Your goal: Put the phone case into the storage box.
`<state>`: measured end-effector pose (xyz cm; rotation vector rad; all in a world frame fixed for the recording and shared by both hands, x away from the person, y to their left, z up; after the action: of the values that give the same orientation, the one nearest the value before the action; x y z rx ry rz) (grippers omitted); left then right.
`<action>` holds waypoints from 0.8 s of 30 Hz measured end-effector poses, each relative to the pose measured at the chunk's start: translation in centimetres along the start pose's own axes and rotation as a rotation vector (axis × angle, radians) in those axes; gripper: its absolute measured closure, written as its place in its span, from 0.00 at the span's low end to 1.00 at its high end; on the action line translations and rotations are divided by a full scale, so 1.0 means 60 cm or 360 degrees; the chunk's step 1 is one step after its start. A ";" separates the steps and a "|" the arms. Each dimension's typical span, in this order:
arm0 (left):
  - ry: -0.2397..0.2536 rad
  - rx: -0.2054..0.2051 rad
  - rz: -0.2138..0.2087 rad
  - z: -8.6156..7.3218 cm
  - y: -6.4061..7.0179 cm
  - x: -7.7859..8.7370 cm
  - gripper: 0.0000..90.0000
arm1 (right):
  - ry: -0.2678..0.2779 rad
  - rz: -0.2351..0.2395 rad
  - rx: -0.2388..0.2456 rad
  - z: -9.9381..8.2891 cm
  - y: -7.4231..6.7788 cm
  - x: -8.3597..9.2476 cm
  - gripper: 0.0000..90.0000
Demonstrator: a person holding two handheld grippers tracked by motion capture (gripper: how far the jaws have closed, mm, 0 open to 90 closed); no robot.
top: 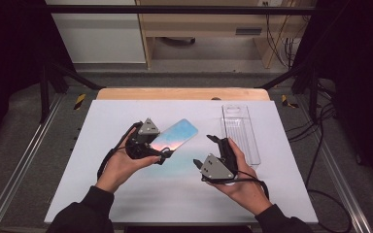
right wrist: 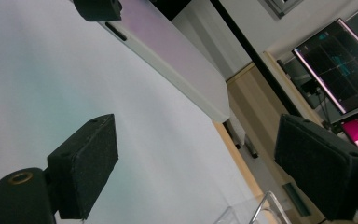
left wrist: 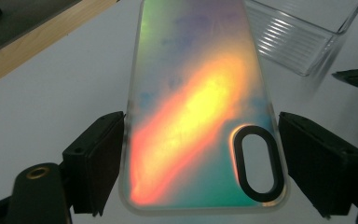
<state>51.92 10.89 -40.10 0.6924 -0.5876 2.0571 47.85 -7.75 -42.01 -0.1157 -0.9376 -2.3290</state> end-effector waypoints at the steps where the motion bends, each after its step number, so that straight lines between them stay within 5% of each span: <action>1: 0.0003 -0.0001 -0.0004 0.002 0.000 0.003 0.18 | 0.0003 0.0002 0.0012 0.002 -0.001 -0.002 0.16; 10: -0.0001 -0.0008 -0.0012 0.014 -0.008 0.016 0.18 | 0.0023 -0.0054 0.0117 0.022 0.000 -0.012 0.20; 19: 0.0004 -0.0008 -0.0013 0.022 -0.013 0.035 0.18 | 0.0058 -0.0158 0.0304 0.053 -0.001 -0.015 0.28; 24: 0.0006 -0.0023 -0.0009 0.032 -0.011 0.042 0.18 | 0.0082 -0.0181 0.0329 0.069 0.001 -0.015 0.29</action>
<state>51.80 11.49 -36.94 0.6810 -0.5970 2.0469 48.01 -4.64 -39.14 0.0839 -1.1794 -2.3088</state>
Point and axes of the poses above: each handheld gripper's, and its own axes: x roughly backward along the jaws, z roughly out of its top, y roughly to its right, the point moved 6 cm from there along -x, roughly forward along the jaws, and after that the axes turned 8 degrees about -x, right-handed, at the moved point
